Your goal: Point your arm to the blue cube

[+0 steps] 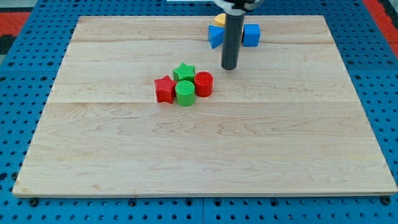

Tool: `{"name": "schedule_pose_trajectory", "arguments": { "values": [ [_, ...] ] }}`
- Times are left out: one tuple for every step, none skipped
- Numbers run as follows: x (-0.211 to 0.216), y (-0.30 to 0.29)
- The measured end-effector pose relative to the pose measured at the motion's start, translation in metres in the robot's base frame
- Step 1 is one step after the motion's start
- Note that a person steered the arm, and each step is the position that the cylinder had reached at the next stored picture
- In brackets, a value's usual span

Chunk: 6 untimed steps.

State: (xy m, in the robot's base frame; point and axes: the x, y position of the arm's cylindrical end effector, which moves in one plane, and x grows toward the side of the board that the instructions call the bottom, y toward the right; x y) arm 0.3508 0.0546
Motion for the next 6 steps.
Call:
{"name": "schedule_pose_trajectory", "arguments": {
  "values": [
    [-0.006, 0.087],
    [-0.065, 0.160],
    [-0.132, 0.147],
    [-0.126, 0.091],
    [-0.077, 0.044],
    [-0.055, -0.002]
  ]
}}
